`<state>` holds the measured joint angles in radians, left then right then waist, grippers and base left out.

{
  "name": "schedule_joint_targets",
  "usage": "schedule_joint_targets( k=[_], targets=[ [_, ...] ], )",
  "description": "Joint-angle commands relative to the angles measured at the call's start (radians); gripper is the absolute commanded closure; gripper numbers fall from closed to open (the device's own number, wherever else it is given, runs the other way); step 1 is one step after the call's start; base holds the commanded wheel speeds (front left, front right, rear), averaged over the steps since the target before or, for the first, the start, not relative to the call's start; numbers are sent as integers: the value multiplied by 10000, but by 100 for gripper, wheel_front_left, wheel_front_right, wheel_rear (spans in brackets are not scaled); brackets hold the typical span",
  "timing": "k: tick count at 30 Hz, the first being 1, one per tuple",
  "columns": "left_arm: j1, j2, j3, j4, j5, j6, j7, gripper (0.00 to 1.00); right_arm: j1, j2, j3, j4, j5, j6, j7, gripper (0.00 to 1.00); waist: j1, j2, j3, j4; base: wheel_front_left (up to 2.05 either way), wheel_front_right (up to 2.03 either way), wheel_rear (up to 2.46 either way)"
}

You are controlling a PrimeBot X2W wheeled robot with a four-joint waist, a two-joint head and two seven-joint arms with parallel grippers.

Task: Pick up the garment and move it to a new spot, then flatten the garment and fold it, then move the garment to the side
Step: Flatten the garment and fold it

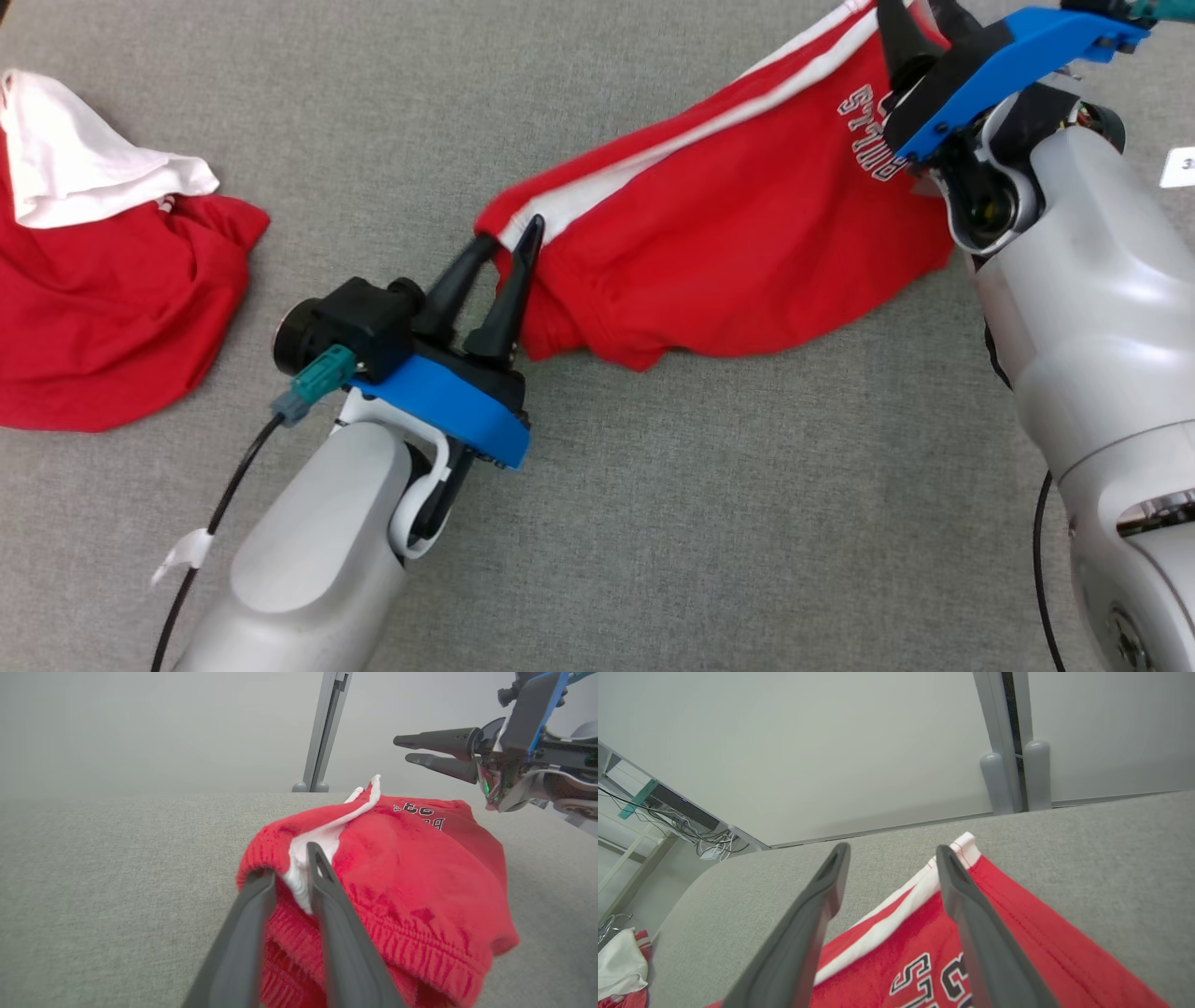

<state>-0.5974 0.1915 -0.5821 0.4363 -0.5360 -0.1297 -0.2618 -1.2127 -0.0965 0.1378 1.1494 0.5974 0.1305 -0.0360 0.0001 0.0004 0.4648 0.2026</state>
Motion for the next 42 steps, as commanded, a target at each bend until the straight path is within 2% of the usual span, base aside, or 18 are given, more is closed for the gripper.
schedule_joint_targets(
  k=[1, 9, 12, 17, 24, 29, 36, 41, 42],
  targets=[
    [127, 46, 209, -67, 86, -13, -46, 0, 238, -98, 301, -111, -87, 5, 13, 0, -1, -4, -121, -49, 0, 0, 0],
    [1291, 296, 1217, -718, 902, -12, -46, 0, 1211, -1282, 1655, -879, 144, 5, -184, 0, -1, -4, -632, -107, 0, 0, 0],
    [1743, 229, 1993, -1213, 1244, 17, -45, 0, 1428, -1828, 2109, -967, -9, 5, -303, 0, -1, -4, -700, -10, 0, 0, 0],
    [2529, -174, 3550, -2277, 2109, 344, -45, 0, 1576, -2393, 2607, -862, -91, 5, -423, 0, -1, -4, -694, 125, 0, 0, 0],
    [3457, -886, 5473, -3055, 2865, 292, -37, 0, 1509, -2595, 2952, -314, -144, 5, -368, 0, -1, -4, -536, 268, 0, 0, 0],
    [3735, -1205, 6317, -3238, 3325, 181, -37, 0, 1485, -2585, 3048, 264, -129, 5, -223, 0, -1, -4, -423, 411, 0, 0, 0],
    [3913, -1400, 6488, -3219, 3576, 99, -39, 0, 1630, -2325, 3105, 854, -16, 5, -163, 0, -1, -4, -370, 552, 0, 0, 0],
    [3901, -1417, 6415, -3167, 3360, 104, -37, 0, 1677, -2061, 3233, 944, 36, 5, -111, 0, -1, -4, -354, 571, 0, 0, 0],
    [3891, -1418, 6347, -3154, 3294, 161, -37, 0, 1715, -1910, 3325, 974, 63, 16, -51, 9, -1, -4, -363, 555, 0, 0, 0]
  ],
)
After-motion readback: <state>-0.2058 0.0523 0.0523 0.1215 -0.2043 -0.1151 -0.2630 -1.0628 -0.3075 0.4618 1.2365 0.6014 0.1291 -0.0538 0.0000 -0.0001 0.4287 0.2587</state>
